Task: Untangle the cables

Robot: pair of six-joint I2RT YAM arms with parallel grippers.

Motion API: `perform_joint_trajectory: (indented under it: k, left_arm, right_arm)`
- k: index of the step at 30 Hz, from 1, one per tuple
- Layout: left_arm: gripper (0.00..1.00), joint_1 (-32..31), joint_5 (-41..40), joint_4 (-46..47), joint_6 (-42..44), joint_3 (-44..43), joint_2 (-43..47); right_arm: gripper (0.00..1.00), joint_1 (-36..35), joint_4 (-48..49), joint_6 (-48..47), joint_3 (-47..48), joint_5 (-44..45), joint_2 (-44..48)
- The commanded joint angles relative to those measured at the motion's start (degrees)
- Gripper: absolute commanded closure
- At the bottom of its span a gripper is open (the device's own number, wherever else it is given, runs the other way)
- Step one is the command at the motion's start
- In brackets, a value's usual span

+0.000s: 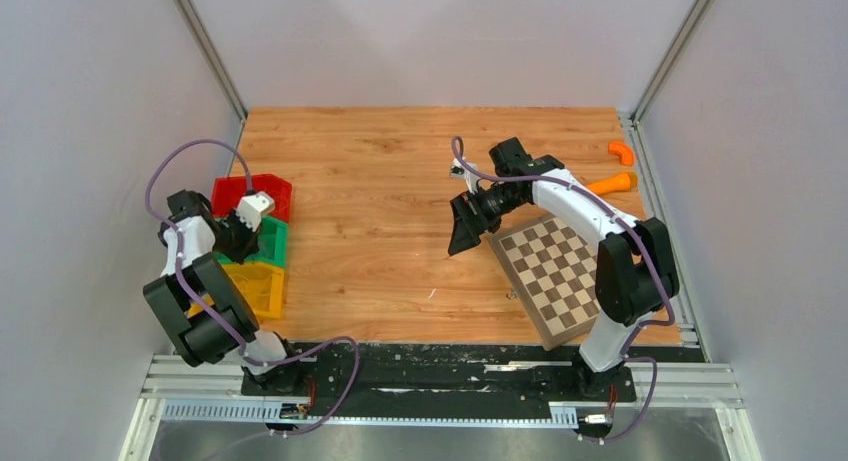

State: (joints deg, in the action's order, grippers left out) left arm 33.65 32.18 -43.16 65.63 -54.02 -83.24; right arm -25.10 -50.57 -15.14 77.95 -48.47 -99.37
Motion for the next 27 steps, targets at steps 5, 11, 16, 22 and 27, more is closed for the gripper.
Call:
perform_joint_trajectory:
  k: [5, 11, 16, 22, 27]
  left_arm:
    - [1.0, -0.6, 1.1, 3.1, -7.0, -2.2, -3.2]
    - [0.98, -0.7, 0.0, 3.8, -11.5, -5.2, -7.3]
    - [0.62, -0.7, 0.7, 1.6, -12.3, -6.3, -3.5]
    - [0.36, -0.7, 0.5, -4.5, -13.0, -9.5, 3.7]
    - [0.04, -0.9, 0.8, -7.2, -15.5, -14.6, 7.0]
  right_arm:
    - [0.0, -0.4, -0.1, -1.1, 1.3, -0.8, -0.6]
    - [0.0, -0.3, -0.4, -1.4, 1.5, -0.3, -0.1]
    - [0.0, -0.4, -0.6, -1.7, 1.1, -0.3, 0.3]
    - [0.0, -0.3, -0.7, -1.7, 1.5, -0.8, 0.5]
    - [0.0, -0.2, -1.1, -2.2, 2.1, -0.5, 1.3]
